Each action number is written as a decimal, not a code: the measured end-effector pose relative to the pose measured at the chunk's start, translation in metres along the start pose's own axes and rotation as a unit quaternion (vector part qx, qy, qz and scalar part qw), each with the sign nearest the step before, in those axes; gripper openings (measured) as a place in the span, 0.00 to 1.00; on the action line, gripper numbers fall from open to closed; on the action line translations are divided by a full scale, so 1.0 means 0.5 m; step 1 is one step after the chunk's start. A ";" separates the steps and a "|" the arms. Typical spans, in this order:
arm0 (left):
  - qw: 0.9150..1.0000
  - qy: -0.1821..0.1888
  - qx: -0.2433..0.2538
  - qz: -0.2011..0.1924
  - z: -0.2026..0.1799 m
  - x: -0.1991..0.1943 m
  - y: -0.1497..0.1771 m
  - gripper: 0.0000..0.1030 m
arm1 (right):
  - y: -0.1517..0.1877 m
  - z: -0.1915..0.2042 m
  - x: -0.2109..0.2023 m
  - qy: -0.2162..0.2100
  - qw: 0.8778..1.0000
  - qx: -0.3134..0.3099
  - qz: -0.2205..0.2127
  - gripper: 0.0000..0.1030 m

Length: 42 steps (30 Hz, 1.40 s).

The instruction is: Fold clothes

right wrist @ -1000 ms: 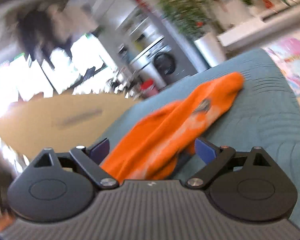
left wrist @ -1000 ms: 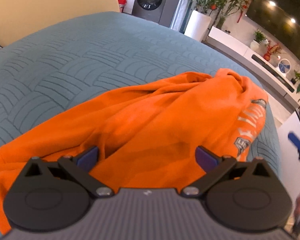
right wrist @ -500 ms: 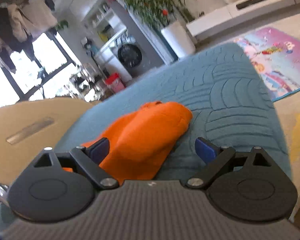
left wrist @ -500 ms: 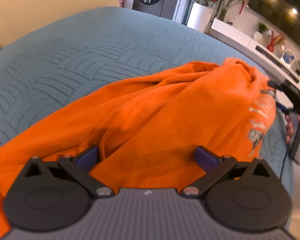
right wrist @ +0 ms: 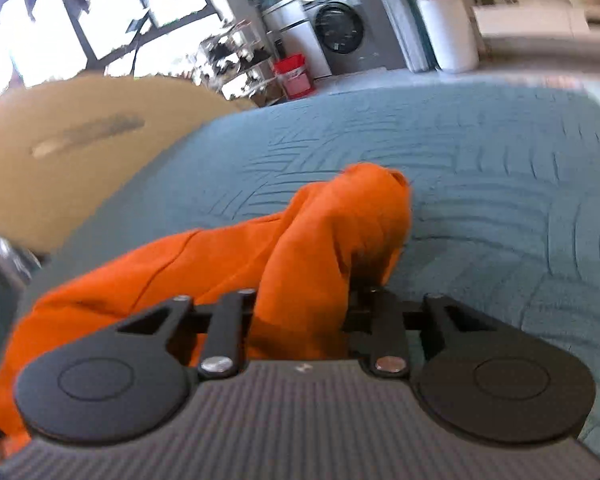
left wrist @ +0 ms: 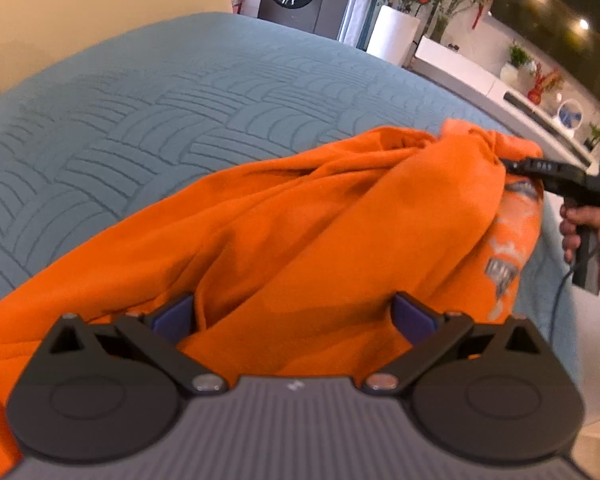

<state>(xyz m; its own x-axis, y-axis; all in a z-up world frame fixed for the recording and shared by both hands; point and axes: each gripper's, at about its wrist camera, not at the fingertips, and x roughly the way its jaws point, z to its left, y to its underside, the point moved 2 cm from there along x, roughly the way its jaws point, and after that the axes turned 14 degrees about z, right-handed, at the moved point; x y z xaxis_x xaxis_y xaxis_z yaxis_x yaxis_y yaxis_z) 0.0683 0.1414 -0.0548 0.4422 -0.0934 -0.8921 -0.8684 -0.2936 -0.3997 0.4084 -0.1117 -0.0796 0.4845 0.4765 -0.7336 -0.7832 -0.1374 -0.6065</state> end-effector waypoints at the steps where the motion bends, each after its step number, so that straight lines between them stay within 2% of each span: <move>1: 1.000 0.011 -0.008 0.003 0.008 -0.003 -0.003 1.00 | -0.005 0.011 -0.011 0.011 1.000 -0.013 -0.007 0.21; 3: 0.999 0.032 -0.022 0.012 0.025 -0.010 -0.009 1.00 | -0.018 0.084 -0.073 0.043 0.994 -0.078 -0.060 0.21; 5: 0.998 0.041 -0.036 0.012 0.039 -0.018 -0.015 1.00 | -0.012 0.182 -0.124 0.083 0.976 -0.177 -0.096 0.21; 7: 0.996 0.054 -0.064 0.002 0.069 -0.040 -0.027 1.00 | 0.034 0.318 -0.171 0.130 0.933 -0.312 -0.126 0.21; 8: 0.996 0.058 -0.073 -0.002 0.078 -0.047 -0.030 1.00 | 0.072 0.378 -0.186 0.148 0.906 -0.373 -0.137 0.21; 11: 0.989 0.087 -0.120 -0.013 0.129 -0.075 -0.042 1.00 | 0.219 0.520 -0.199 0.163 0.814 -0.534 -0.160 0.21; 13: 0.982 0.107 -0.152 -0.017 0.157 -0.085 -0.043 1.00 | 0.316 0.568 -0.169 0.168 0.756 -0.617 -0.140 0.21; 15: 0.977 0.124 -0.175 -0.018 0.176 -0.090 -0.043 1.00 | 0.371 0.587 -0.140 0.154 0.746 -0.640 -0.096 0.23; 17: 0.971 0.153 -0.184 -0.020 0.179 -0.091 -0.041 1.00 | 0.397 0.595 -0.126 0.147 0.754 -0.636 -0.072 0.25; 18: 0.970 0.160 -0.181 -0.022 0.174 -0.093 -0.042 1.00 | 0.413 0.601 -0.119 0.149 0.759 -0.631 -0.060 0.26; 19: 0.970 0.170 -0.171 -0.026 0.164 -0.095 -0.044 1.00 | 0.420 0.607 -0.117 0.157 0.759 -0.630 -0.058 0.27; 21: 0.972 0.188 -0.136 -0.040 0.136 -0.100 -0.045 1.00 | 0.435 0.628 -0.119 0.186 0.754 -0.627 -0.064 0.28; 22: 0.973 0.202 -0.103 -0.049 0.109 -0.102 -0.048 1.00 | 0.437 0.633 -0.120 0.191 0.754 -0.625 -0.066 0.29; 25: 0.974 0.220 -0.029 -0.045 0.044 -0.095 -0.050 1.00 | 0.443 0.656 -0.125 0.200 0.766 -0.605 -0.082 0.38; 26: 0.974 0.222 0.002 -0.043 0.019 -0.090 -0.048 1.00 | 0.443 0.659 -0.130 0.201 0.778 -0.590 -0.085 0.43; 29: 0.982 0.181 0.041 -0.033 -0.022 -0.069 -0.035 1.00 | 0.446 0.661 -0.144 0.189 0.807 -0.551 -0.097 0.57; 30: 0.985 0.162 0.044 -0.024 -0.026 -0.057 -0.034 1.00 | 0.451 0.665 -0.150 0.179 0.818 -0.537 -0.101 0.62; 31: 0.992 0.121 0.046 0.001 -0.031 -0.029 -0.034 1.00 | 0.455 0.668 -0.156 0.169 0.829 -0.523 -0.105 0.64; 32: 0.993 0.106 0.043 0.012 -0.029 -0.018 -0.035 1.00 | 0.461 0.666 -0.162 0.139 0.843 -0.511 -0.096 0.65; 34: 0.995 0.087 0.026 0.034 -0.016 0.011 -0.036 1.00 | 0.463 0.658 -0.179 0.068 0.864 -0.494 -0.069 0.65; 37: 0.996 0.075 0.015 0.040 -0.007 0.028 -0.042 1.00 | 0.438 0.635 -0.218 -0.006 0.885 -0.461 -0.070 0.65; 40: 0.997 0.053 0.030 0.041 -0.020 0.022 -0.040 1.00 | 0.383 0.576 -0.277 -0.036 0.921 -0.359 -0.148 0.65; 41: 0.997 0.048 0.034 0.039 -0.023 0.022 -0.038 1.00 | 0.358 0.547 -0.283 -0.038 0.938 -0.306 -0.160 0.66; 42: 0.998 0.044 0.038 0.038 -0.026 0.022 -0.036 1.00 | 0.345 0.534 -0.275 -0.047 0.947 -0.282 -0.145 0.67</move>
<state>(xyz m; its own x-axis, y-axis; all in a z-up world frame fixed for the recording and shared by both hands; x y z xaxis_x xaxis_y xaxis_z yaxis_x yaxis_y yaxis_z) 0.0915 0.1334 -0.0547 0.3894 -0.1959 -0.9000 -0.9132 -0.2098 -0.3495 0.1024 0.0311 -0.0015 0.5898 0.6370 -0.4963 -0.2761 -0.4185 -0.8652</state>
